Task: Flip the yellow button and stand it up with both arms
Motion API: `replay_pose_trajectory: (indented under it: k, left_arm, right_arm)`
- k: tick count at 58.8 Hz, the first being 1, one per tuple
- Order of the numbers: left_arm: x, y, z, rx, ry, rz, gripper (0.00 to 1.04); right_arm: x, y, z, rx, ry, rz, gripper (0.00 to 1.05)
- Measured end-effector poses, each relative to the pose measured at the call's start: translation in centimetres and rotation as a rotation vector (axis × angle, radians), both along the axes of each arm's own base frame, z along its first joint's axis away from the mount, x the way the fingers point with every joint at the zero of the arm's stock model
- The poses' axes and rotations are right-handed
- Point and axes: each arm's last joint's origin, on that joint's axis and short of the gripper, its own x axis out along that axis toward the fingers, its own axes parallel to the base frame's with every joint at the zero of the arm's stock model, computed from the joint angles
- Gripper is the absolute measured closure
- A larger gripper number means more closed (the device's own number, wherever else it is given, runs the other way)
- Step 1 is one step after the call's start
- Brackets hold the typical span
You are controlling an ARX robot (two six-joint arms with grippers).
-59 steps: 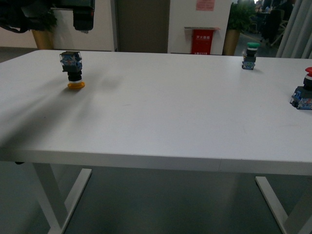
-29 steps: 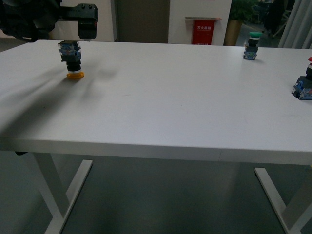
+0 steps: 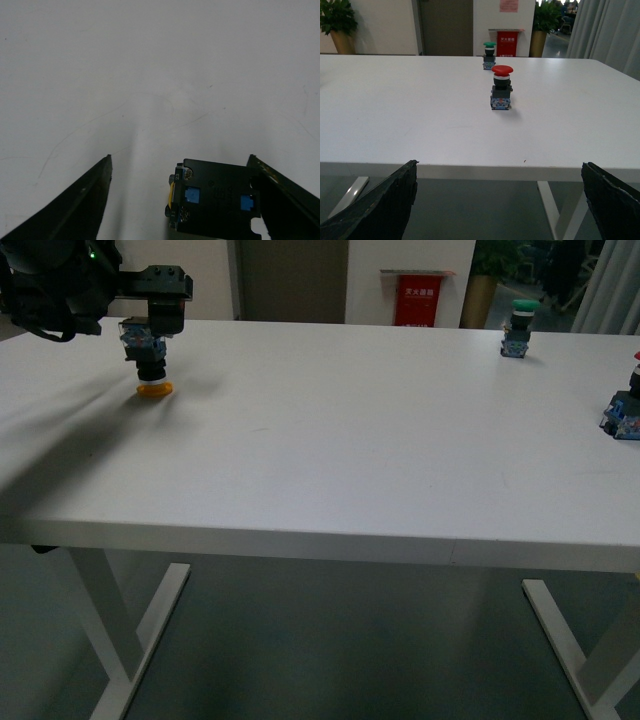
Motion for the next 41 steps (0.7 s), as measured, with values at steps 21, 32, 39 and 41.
replay_pose_trajectory:
  k: [21, 32, 39, 41]
  left_arm:
    - [0.5, -0.2, 0.1, -0.01, -0.009, -0.008, 0.67]
    - [0.7, -1.4, 1.7, -0.159, -0.102, -0.083, 0.67]
    - [0.3, -3.9, 5.4, -0.433, -0.222, -0.232, 0.67]
    - [0.0, -4.8, 6.5, -0.532, -0.25, -0.284, 0.68]
  right_arm:
    - [0.0, 0.0, 0.0, 0.0, 0.0, 0.0, 0.07]
    - [0.0, 0.0, 0.0, 0.0, 0.0, 0.0, 0.07]
    - [0.0, 0.0, 0.0, 0.0, 0.0, 0.0, 0.07]
    - [0.0, 0.0, 0.0, 0.0, 0.0, 0.0, 0.07]
